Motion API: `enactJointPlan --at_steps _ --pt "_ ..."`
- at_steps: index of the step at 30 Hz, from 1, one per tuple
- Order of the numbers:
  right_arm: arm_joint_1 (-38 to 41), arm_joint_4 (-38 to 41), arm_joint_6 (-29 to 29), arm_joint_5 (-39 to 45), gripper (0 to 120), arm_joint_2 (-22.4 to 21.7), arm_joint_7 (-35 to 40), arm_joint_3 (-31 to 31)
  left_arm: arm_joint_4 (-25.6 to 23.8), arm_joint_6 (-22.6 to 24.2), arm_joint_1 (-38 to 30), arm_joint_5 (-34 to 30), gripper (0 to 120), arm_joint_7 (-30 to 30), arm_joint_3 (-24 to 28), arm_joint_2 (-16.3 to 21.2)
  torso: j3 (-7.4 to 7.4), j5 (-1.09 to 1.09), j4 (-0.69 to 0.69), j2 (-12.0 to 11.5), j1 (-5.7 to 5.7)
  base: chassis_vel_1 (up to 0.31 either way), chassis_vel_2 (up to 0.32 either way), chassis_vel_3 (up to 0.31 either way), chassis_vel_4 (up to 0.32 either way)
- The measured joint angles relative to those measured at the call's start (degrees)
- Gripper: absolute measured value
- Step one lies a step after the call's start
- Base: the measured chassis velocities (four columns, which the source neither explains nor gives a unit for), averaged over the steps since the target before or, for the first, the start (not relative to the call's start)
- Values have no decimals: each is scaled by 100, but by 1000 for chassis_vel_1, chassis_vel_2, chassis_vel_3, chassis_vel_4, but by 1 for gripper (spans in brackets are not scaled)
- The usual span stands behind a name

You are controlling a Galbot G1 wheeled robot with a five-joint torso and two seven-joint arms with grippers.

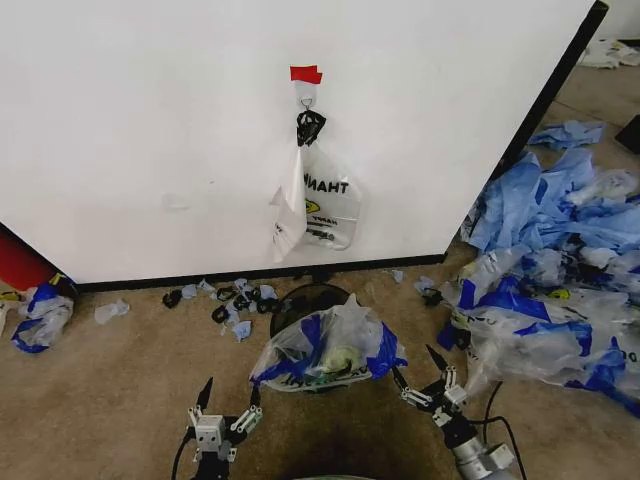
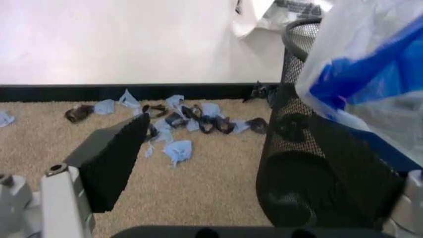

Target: Pick up the garbage bag from the wall and place it over the trash bin.

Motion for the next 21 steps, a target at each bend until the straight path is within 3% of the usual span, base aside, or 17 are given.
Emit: enactJointPlan --at_steps 21 --pt "-139 197 0 243 100 -100 -733 42 -62 -21 46 75 95 16 45 -7 0 1 0 0 0 0 0 0 0"
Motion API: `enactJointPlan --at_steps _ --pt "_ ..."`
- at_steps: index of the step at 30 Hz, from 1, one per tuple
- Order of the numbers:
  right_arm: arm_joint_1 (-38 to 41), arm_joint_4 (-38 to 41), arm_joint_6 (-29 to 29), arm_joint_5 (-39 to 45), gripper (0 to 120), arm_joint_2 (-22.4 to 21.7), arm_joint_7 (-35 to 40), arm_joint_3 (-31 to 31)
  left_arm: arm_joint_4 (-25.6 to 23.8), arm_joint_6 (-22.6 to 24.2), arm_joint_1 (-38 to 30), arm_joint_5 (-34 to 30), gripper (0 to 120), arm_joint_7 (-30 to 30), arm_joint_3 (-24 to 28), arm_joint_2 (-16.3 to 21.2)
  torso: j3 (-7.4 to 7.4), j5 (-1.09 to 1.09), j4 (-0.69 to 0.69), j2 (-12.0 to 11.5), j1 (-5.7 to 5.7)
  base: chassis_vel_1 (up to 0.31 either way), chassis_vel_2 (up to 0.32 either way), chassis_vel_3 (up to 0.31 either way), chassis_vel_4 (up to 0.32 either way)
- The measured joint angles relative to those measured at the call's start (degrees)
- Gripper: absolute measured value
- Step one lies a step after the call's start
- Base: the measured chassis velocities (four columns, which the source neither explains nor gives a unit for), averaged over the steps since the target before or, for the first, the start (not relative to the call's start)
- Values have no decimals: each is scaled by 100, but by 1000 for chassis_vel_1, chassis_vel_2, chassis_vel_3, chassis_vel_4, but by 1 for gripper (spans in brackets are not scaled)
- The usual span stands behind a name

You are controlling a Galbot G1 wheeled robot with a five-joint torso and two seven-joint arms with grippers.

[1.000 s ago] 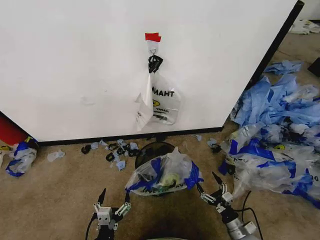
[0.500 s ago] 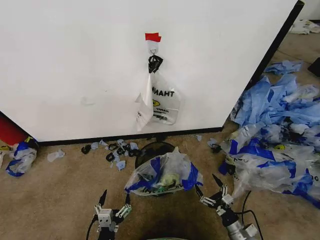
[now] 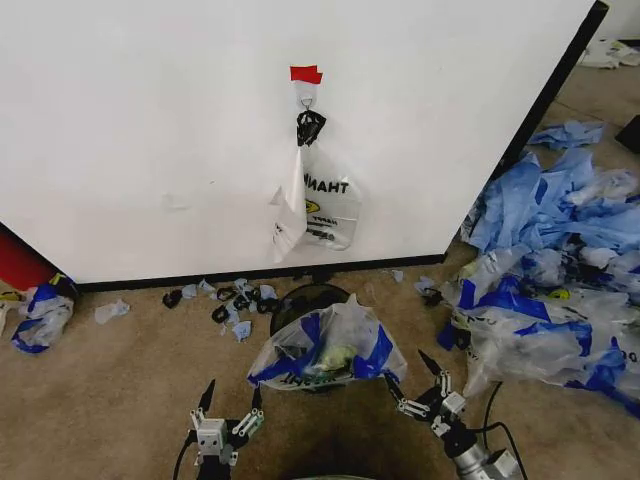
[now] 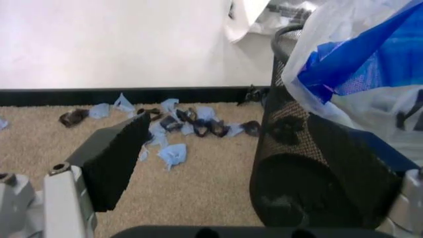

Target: Pick up the garbage bag from the wall and place it over the trash bin.

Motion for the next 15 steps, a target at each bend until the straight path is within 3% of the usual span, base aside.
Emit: enactJointPlan --at_steps 15 --pt "-142 86 0 130 100 -196 -415 92 6 19 23 67 95 13 55 13 0 -1 0 0 0 0 0 0 0"
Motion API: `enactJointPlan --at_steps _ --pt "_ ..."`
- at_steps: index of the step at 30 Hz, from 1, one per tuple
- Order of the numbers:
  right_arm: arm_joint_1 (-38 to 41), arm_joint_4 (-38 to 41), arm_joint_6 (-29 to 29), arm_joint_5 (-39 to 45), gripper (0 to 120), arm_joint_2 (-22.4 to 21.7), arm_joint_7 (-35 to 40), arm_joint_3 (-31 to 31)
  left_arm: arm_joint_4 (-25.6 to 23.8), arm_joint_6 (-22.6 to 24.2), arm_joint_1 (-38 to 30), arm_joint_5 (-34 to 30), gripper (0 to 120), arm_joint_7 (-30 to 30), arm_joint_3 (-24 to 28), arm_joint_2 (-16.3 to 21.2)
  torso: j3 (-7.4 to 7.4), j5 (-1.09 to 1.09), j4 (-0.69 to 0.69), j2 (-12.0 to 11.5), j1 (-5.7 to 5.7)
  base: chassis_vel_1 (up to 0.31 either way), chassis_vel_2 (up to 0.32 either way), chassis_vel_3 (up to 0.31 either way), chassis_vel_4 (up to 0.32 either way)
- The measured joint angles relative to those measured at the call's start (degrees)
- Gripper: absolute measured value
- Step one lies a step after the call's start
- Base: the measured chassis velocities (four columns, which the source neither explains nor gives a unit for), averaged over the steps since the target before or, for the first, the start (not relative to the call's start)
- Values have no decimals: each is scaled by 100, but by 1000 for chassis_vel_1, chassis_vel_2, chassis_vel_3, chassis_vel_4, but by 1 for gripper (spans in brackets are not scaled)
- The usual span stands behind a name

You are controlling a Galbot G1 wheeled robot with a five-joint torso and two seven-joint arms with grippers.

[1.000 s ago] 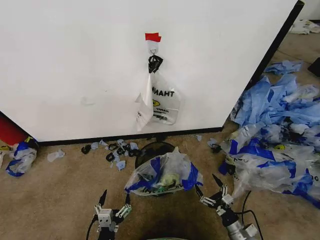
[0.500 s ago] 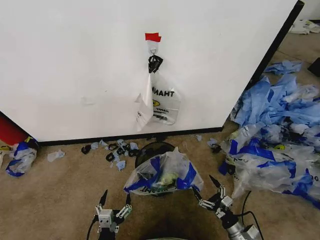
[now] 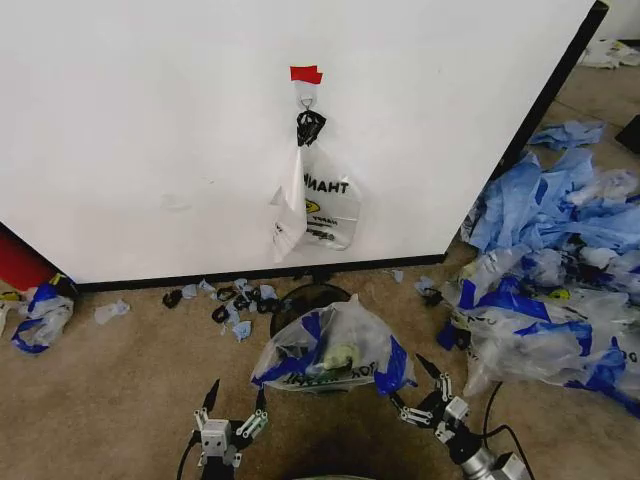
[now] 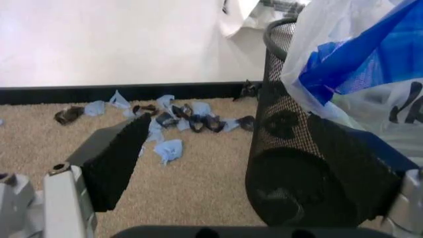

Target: Pick up the garbage bag from the wall and place it over the trash bin.

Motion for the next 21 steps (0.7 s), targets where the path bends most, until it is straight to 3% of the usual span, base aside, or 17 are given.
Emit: enactJointPlan --at_steps 21 --pt "-23 75 0 126 100 39 -86 -7 190 -45 129 137 97 -41 -46 -8 0 0 1 0 0 0 0 0 0"
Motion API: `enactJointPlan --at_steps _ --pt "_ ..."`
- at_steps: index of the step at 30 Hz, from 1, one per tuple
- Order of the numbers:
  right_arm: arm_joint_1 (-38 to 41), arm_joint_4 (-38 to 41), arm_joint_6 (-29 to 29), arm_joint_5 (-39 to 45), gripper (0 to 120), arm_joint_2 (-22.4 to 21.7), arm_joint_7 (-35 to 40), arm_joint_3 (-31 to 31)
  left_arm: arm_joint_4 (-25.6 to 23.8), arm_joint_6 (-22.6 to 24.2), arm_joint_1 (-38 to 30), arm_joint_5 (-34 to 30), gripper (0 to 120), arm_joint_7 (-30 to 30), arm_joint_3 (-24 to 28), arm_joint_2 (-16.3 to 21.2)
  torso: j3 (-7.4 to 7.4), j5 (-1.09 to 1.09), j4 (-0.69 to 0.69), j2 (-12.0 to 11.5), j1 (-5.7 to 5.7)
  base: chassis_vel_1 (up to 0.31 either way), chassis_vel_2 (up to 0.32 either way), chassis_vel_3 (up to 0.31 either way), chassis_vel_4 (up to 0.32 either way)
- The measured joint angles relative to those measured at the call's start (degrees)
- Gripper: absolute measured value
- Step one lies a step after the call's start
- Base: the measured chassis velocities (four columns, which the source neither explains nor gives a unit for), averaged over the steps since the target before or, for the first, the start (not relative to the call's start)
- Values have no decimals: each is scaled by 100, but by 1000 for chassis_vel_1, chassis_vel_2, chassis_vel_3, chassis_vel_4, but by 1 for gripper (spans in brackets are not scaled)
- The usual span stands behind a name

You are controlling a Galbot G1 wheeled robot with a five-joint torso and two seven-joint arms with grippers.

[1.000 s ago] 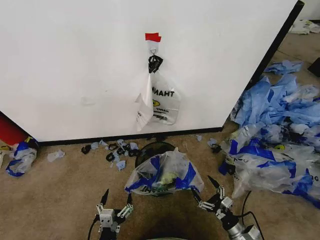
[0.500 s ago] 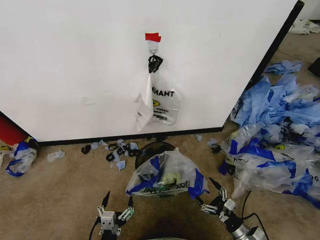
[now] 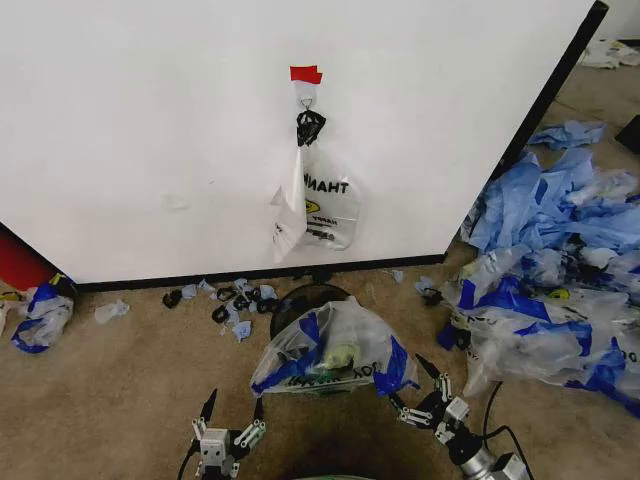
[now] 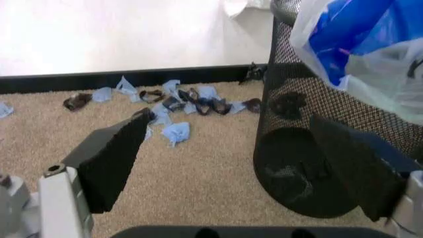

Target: Pick up the garbage bag from the wall and place it over the trash bin.

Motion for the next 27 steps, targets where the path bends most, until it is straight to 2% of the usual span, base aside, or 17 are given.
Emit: enactJointPlan --at_steps 10,19,27 --pt "-87 32 0 705 100 -1 -850 51 -380 -148 238 255 97 -43 -136 4 0 0 0 0 0 0 0 0 0" --pt "-92 21 1 972 100 9 -1187 89 -852 -166 638 529 97 -29 -175 35 0 0 0 0 0 0 0 0 0" --pt "-106 39 1 1058 100 37 -1252 88 -769 -256 856 664 97 -22 -173 12 0 0 0 0 0 0 0 0 0"
